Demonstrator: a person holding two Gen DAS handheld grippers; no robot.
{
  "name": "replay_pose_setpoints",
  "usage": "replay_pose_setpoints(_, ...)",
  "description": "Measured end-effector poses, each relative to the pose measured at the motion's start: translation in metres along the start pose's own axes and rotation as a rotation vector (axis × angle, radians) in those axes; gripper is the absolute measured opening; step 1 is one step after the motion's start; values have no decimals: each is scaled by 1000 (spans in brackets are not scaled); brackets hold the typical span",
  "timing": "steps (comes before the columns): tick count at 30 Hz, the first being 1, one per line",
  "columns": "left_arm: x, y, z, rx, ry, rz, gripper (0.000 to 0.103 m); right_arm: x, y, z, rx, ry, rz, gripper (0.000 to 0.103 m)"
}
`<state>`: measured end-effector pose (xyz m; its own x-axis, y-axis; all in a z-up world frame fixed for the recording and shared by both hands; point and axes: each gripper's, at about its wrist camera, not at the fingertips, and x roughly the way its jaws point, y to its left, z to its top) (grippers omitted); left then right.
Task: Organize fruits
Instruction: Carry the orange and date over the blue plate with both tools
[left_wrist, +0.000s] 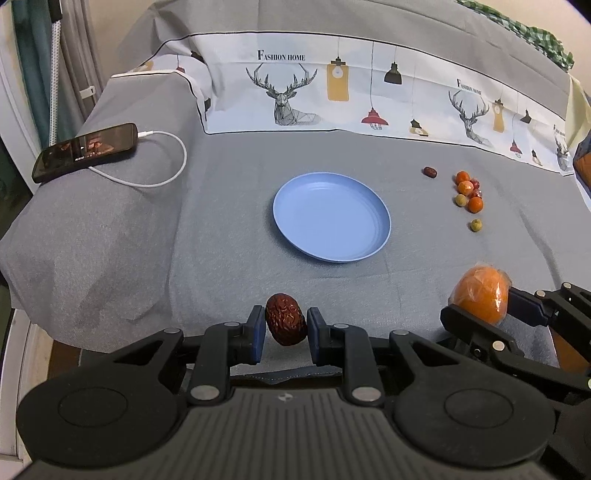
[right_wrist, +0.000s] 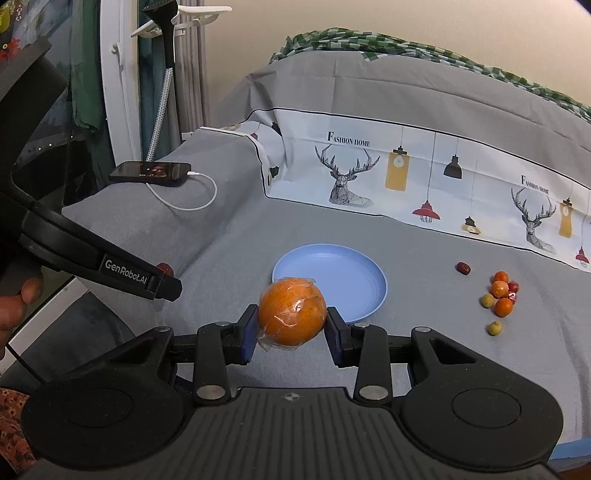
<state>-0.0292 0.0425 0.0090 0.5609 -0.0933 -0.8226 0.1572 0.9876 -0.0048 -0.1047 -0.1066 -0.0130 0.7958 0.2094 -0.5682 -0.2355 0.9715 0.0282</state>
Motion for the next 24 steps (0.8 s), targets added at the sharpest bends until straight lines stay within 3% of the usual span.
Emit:
replay_pose_setpoints(16, 27, 2, 6, 21, 50, -2, 26, 27, -7, 0, 29, 65, 15, 39)
replay_pose_setpoints(24, 63, 4, 45, 21, 22, -46, 26, 67, -32, 3, 97, 124, -43, 39)
